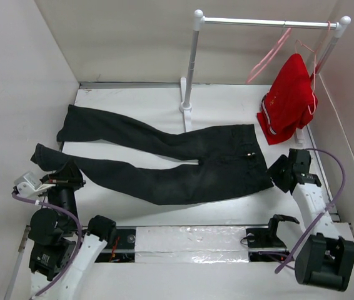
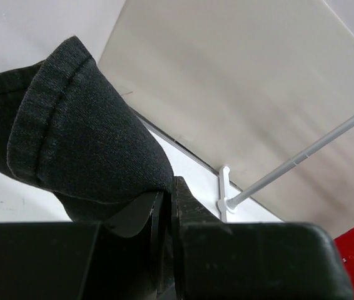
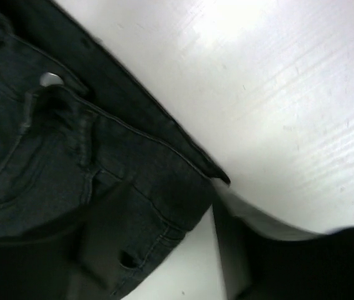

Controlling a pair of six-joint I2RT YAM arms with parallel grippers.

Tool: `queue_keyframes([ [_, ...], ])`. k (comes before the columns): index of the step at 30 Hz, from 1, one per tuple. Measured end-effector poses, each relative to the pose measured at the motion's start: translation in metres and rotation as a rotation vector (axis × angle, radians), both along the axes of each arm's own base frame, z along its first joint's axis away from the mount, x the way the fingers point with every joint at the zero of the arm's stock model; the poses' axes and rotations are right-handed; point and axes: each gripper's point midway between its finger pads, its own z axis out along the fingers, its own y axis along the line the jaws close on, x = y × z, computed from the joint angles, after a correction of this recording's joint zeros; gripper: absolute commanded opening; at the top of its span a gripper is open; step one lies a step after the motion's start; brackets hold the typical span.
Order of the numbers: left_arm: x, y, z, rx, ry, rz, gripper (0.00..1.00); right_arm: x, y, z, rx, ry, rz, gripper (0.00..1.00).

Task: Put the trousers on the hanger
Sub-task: Flatten out the trousers at the center of the board, then fold the trousers at the center of the board.

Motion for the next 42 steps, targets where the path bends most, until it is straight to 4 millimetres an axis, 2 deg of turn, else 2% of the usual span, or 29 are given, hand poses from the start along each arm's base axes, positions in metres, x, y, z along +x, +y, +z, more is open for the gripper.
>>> queue_keyframes([
  [3, -0.002, 0.000, 0.000, -0.005, -0.006, -0.006, 0.00, -0.015, 0.007, -0.016, 0.044, 0.121, 0.014, 0.66],
  [5, -0.003, 0.001, 0.001, -0.010, -0.012, -0.005, 0.00, -0.023, 0.013, -0.025, 0.074, 0.198, 0.028, 0.61],
  [11, -0.002, 0.003, -0.003, -0.011, -0.007, 0.003, 0.00, -0.042, 0.034, -0.035, 0.130, 0.321, 0.039, 0.58],
  [13, 0.000, 0.002, -0.005, -0.004, 0.005, 0.002, 0.00, -0.043, 0.036, -0.037, 0.141, 0.334, 0.021, 0.48],
  [14, 0.002, 0.001, -0.005, 0.000, 0.011, 0.004, 0.00, -0.043, 0.036, -0.039, 0.143, 0.341, 0.006, 0.39],
  [16, 0.004, 0.001, -0.006, 0.007, 0.022, 0.007, 0.00, -0.042, 0.034, -0.042, 0.140, 0.349, -0.020, 0.29],
  [17, 0.006, 0.000, -0.006, 0.010, 0.026, 0.009, 0.00, -0.041, 0.033, -0.043, 0.142, 0.349, -0.031, 0.21],
  [23, 0.009, 0.003, -0.010, 0.017, 0.049, 0.034, 0.00, -0.026, 0.024, -0.040, 0.104, 0.276, -0.081, 0.05],
  [26, 0.011, 0.004, -0.011, 0.022, 0.061, 0.046, 0.00, -0.019, 0.014, -0.026, 0.062, 0.180, -0.109, 0.04],
  [29, 0.013, 0.004, -0.013, 0.026, 0.074, 0.057, 0.00, -0.014, 0.004, 0.000, 0.019, 0.065, -0.126, 0.04],
  [37, 0.018, 0.012, -0.022, 0.033, 0.129, 0.126, 0.00, -0.023, -0.007, 0.097, -0.081, -0.174, -0.099, 0.05],
  [39, 0.023, 0.011, -0.026, 0.045, 0.155, 0.136, 0.00, -0.029, -0.007, 0.107, -0.096, -0.196, -0.089, 0.05],
  [42, 0.032, 0.008, -0.033, 0.070, 0.206, 0.144, 0.00, -0.037, -0.005, 0.104, -0.108, -0.163, -0.065, 0.05],
])
